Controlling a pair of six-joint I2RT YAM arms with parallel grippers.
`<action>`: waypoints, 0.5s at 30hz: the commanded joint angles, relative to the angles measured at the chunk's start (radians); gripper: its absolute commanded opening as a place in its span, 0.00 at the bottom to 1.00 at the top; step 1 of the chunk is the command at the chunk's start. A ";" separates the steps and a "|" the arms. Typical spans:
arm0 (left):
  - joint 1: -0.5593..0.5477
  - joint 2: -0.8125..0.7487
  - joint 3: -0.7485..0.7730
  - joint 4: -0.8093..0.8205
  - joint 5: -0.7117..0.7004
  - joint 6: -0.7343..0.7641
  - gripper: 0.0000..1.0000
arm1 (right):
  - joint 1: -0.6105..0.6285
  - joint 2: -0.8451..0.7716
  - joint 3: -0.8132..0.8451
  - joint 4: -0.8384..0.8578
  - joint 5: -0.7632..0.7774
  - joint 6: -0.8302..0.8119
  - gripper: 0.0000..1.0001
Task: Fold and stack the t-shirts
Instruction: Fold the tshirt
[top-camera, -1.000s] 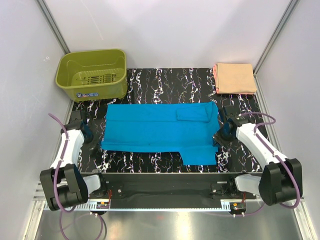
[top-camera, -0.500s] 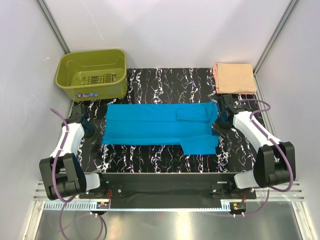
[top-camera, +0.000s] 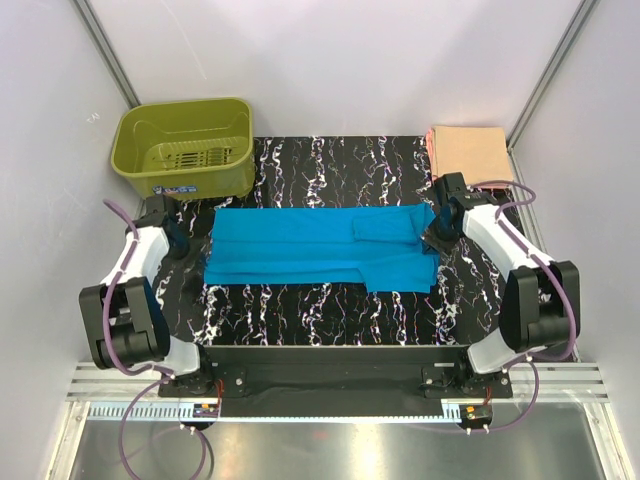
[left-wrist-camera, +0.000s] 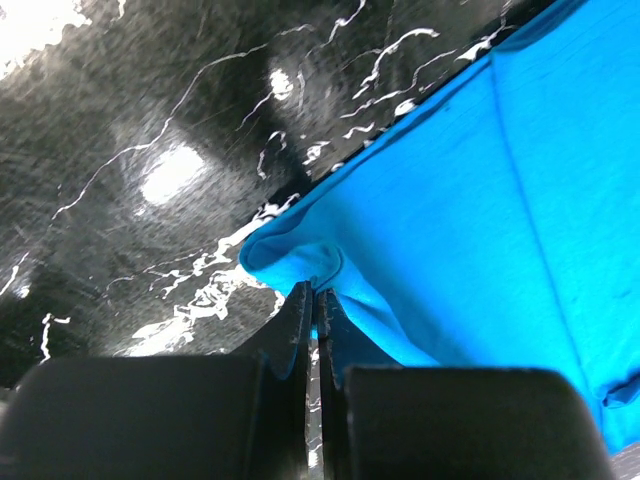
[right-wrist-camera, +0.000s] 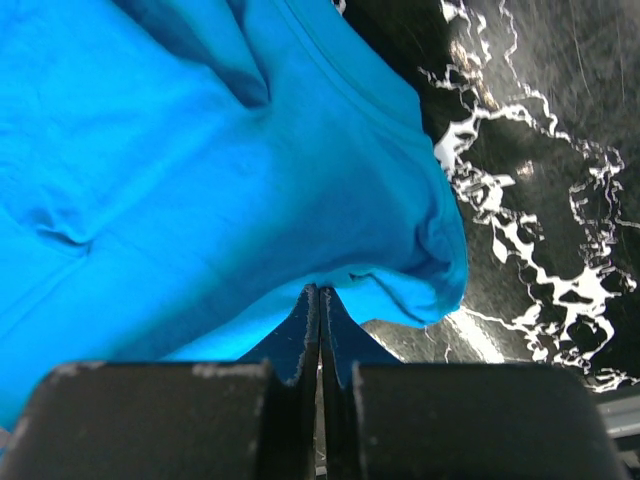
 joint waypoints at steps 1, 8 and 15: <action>-0.002 0.021 0.052 0.035 0.016 -0.010 0.00 | -0.017 0.036 0.064 0.022 0.017 -0.030 0.00; -0.006 0.081 0.094 0.040 0.018 -0.011 0.00 | -0.020 0.098 0.111 0.039 0.009 -0.035 0.00; -0.008 0.127 0.121 0.049 0.027 -0.015 0.00 | -0.025 0.148 0.162 0.030 0.012 -0.042 0.00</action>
